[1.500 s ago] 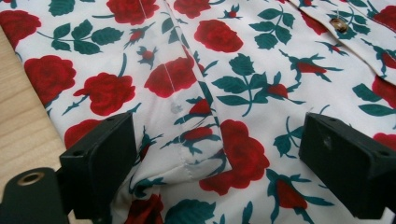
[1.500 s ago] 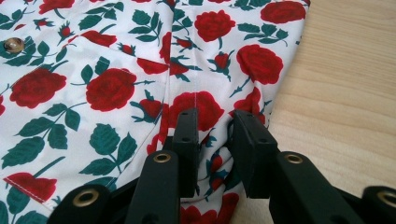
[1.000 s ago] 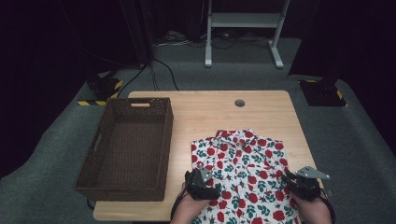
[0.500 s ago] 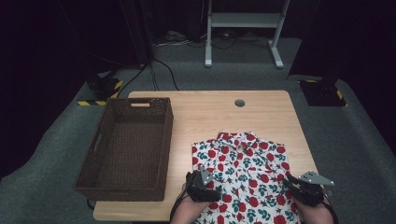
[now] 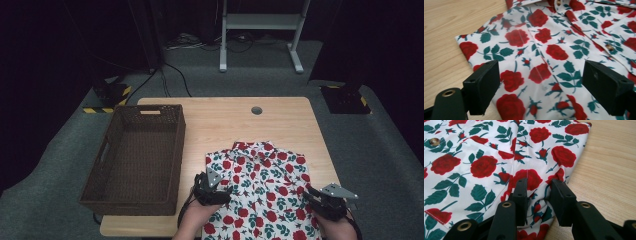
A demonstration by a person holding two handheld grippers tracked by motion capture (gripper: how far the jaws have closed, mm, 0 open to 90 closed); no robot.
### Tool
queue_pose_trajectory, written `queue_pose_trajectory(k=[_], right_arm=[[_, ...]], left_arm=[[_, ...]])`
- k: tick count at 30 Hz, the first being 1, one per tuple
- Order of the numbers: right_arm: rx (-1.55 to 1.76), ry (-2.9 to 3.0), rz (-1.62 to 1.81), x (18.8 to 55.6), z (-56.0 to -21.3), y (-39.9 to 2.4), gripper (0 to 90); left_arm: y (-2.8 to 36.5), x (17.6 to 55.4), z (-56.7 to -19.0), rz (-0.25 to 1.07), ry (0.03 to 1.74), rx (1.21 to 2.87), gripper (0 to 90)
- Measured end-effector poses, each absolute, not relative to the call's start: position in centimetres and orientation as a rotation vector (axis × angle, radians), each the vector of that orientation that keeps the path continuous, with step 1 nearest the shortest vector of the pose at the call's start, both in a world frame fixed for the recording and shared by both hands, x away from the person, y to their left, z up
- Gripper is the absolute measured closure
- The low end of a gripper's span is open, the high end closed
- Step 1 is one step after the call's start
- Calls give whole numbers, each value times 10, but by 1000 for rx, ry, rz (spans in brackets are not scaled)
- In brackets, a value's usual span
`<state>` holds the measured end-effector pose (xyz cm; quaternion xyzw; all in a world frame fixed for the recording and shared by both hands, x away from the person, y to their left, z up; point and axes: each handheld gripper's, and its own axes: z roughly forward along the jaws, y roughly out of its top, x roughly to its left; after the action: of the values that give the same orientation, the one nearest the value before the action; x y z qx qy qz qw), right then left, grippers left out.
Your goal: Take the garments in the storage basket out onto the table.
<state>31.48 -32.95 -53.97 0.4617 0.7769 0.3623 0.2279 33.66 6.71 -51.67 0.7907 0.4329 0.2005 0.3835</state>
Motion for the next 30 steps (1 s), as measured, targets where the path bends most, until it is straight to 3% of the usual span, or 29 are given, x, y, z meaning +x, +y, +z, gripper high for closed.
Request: queue_pose_trajectory(k=[20,30], right_arm=[[1283,2132,999,316,-540,-329,662],[1274,2130,991,317,-540,-327,663]], left_arm=[[77,389,-515,543,1326,2008,157],[82,413,-526,556,1390,1969,263]])
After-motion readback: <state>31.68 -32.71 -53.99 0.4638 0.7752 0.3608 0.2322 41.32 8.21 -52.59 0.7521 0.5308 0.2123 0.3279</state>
